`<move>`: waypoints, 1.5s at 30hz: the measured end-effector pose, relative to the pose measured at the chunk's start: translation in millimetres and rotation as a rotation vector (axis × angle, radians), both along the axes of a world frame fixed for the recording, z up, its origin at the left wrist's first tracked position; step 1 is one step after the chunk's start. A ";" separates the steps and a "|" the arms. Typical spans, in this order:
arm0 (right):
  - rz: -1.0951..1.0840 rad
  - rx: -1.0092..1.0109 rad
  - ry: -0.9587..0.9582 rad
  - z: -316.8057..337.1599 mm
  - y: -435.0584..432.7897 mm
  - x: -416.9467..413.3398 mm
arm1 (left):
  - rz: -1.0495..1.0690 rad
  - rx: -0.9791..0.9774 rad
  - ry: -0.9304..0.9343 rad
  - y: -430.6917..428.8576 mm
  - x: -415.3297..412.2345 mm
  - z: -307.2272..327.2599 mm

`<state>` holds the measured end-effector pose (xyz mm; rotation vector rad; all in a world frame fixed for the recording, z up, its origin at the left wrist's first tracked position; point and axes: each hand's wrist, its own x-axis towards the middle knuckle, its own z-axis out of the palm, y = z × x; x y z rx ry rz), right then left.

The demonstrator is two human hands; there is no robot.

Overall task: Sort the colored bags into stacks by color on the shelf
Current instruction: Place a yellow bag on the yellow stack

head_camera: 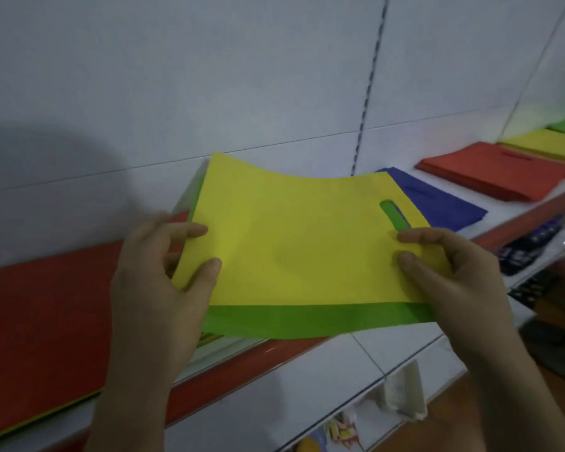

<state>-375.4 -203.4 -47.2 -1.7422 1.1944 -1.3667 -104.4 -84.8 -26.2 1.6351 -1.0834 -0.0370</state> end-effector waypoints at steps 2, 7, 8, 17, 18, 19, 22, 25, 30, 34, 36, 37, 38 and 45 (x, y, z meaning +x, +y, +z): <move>-0.043 0.006 -0.011 4.1 -6.8 -32.8 | -0.050 -0.029 0.060 -22.9 -27.0 -2.4; -0.156 0.002 -0.024 11.0 -27.8 -122.8 | -0.215 -0.034 0.112 -80.4 -107.1 -10.3; -0.176 0.004 -0.024 11.2 -33.0 -142.7 | -0.231 -0.035 0.106 -91.8 -125.2 -11.9; -0.334 -0.007 0.072 4.5 -78.4 -327.1 | -0.369 -0.011 0.097 -188.6 -294.5 -30.1; -0.357 0.000 0.080 3.0 -81.4 -346.5 | -0.392 0.003 0.090 -198.5 -312.4 -32.0; -0.381 0.016 0.078 2.0 -83.7 -364.7 | -0.416 0.016 0.069 -208.3 -329.3 -34.2; -0.448 0.058 0.066 -0.7 -86.7 -415.2 | -0.496 0.039 0.019 -234.2 -379.5 -36.6; -0.509 0.100 0.017 -4.3 -91.0 -459.5 | -0.567 0.048 0.012 -261.1 -427.7 -36.2; -0.600 0.134 -0.067 -12.5 -110.4 -517.0 | -0.659 0.037 -0.003 -313.3 -493.0 -35.6; -0.638 0.132 -0.069 -18.7 -146.2 -556.2 | -0.719 0.008 -0.011 -365.4 -535.5 -39.6; -0.654 0.126 -0.046 -21.3 -171.5 -574.5 | -0.733 -0.009 -0.012 -394.5 -555.6 -41.2; -0.658 0.119 -0.036 -21.8 -186.1 -583.5 | -0.731 -0.022 -0.010 -409.4 -565.4 -41.2; -0.658 0.110 -0.028 -21.3 -202.8 -592.8 | -0.726 -0.033 -0.004 -425.3 -574.4 -41.3; -0.619 0.037 0.071 4.9 -343.1 -656.0 | -0.626 -0.044 0.008 -546.0 -637.9 -21.1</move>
